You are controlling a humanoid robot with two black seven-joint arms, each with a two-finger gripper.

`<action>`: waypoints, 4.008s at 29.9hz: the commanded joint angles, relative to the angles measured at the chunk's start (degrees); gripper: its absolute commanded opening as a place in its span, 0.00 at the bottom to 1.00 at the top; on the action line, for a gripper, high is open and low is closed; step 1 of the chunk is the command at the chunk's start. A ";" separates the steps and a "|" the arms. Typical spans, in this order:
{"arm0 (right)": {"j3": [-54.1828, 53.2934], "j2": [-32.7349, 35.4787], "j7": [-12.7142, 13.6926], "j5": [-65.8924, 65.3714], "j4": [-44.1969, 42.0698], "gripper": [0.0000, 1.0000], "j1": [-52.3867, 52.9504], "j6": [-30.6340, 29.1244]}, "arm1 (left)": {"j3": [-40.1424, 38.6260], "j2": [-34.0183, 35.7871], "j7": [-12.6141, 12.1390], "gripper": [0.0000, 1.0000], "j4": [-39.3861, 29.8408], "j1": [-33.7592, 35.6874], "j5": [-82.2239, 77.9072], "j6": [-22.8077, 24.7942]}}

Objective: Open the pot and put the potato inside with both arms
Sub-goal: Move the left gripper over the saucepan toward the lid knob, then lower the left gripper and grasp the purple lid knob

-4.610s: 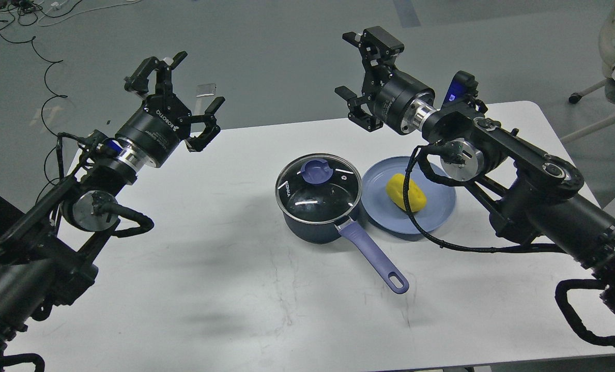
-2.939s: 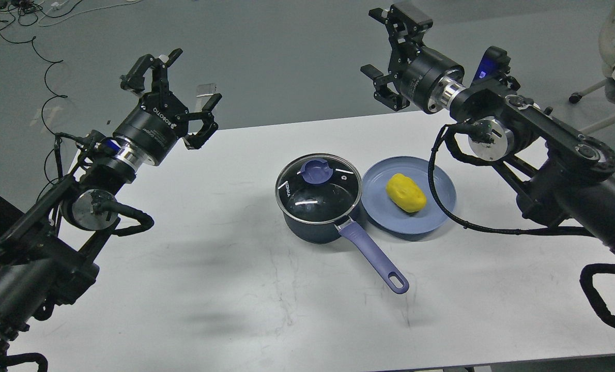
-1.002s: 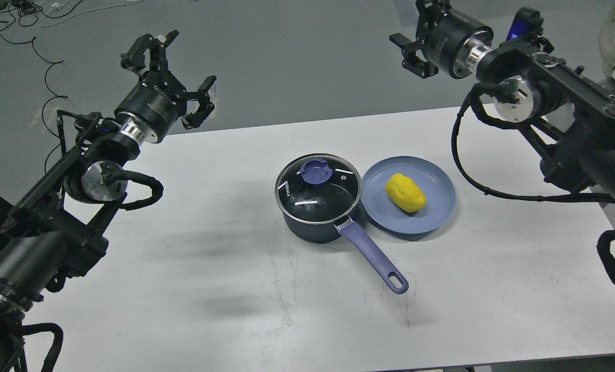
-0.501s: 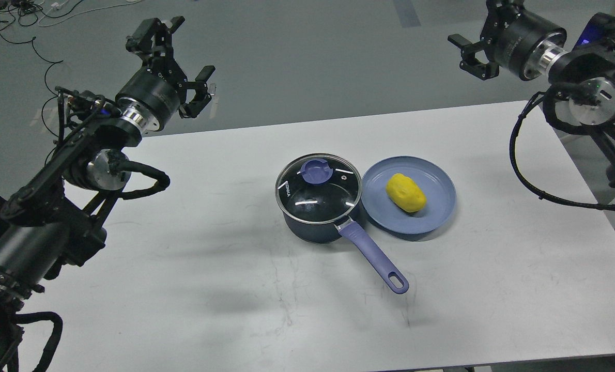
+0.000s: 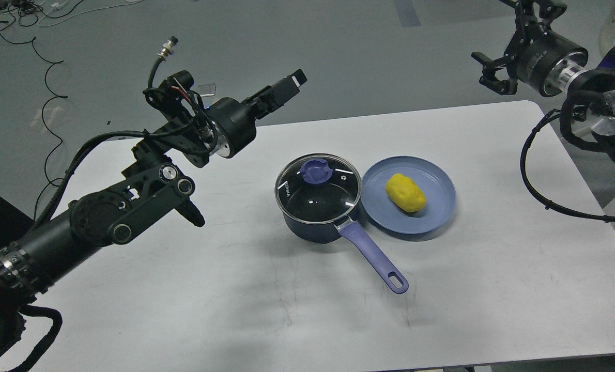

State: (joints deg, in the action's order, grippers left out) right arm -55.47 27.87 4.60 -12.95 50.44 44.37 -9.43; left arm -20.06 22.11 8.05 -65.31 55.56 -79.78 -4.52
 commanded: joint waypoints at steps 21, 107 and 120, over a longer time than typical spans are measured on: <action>-1.48 0.87 -0.73 3.81 -2.98 1.00 -5.78 0.11 | 9.07 -4.52 8.83 0.97 3.51 -0.98 -35.71 -8.66; -0.95 2.89 -0.91 3.72 -2.98 1.00 -8.69 0.29 | 14.35 -5.76 14.45 0.83 16.62 -3.00 -33.16 -11.21; -0.78 2.80 -0.91 3.63 -2.98 1.00 -8.86 0.29 | 14.35 -5.76 14.36 0.72 16.62 -3.26 -32.37 -10.68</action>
State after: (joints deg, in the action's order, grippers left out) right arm -56.29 30.76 3.69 -9.25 47.46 35.53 -9.14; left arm -5.71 16.35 22.39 -48.64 52.35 -112.16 -15.15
